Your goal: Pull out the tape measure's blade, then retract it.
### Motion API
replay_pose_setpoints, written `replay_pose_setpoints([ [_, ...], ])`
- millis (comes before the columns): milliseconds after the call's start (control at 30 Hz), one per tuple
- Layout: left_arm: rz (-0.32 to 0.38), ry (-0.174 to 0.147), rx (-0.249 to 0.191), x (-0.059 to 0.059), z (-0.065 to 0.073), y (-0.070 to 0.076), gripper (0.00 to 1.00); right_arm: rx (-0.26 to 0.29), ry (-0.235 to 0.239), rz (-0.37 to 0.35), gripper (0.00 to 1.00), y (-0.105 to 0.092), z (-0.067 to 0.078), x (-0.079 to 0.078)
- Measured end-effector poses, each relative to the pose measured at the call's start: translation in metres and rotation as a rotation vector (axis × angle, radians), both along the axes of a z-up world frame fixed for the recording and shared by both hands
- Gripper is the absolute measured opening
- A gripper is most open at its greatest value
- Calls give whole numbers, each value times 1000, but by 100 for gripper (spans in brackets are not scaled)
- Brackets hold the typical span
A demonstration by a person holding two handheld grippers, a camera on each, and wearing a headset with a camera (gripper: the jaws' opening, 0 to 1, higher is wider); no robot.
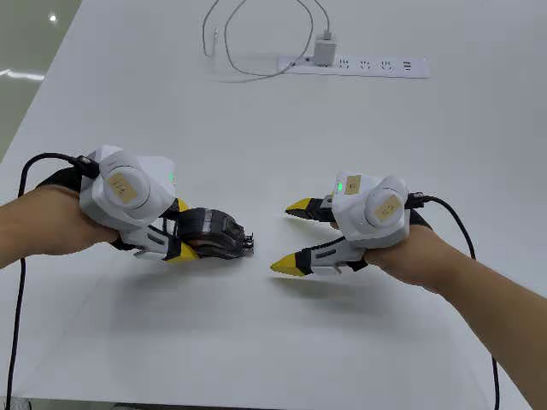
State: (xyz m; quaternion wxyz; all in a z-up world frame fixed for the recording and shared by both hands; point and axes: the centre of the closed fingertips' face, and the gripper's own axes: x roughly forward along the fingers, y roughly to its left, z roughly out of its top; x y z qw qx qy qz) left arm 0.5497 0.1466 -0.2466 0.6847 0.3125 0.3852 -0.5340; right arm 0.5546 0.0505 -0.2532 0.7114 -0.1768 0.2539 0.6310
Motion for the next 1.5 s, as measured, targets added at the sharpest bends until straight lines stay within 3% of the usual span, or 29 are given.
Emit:
replay_pose_setpoints([
  [667,-1,1,4,0,-1,1,27,27,-14,51,36,26,-5,-2],
  [1500,-4,2,6,1,-1,0,27,42,-30,108,15,40,-10,-7],
])
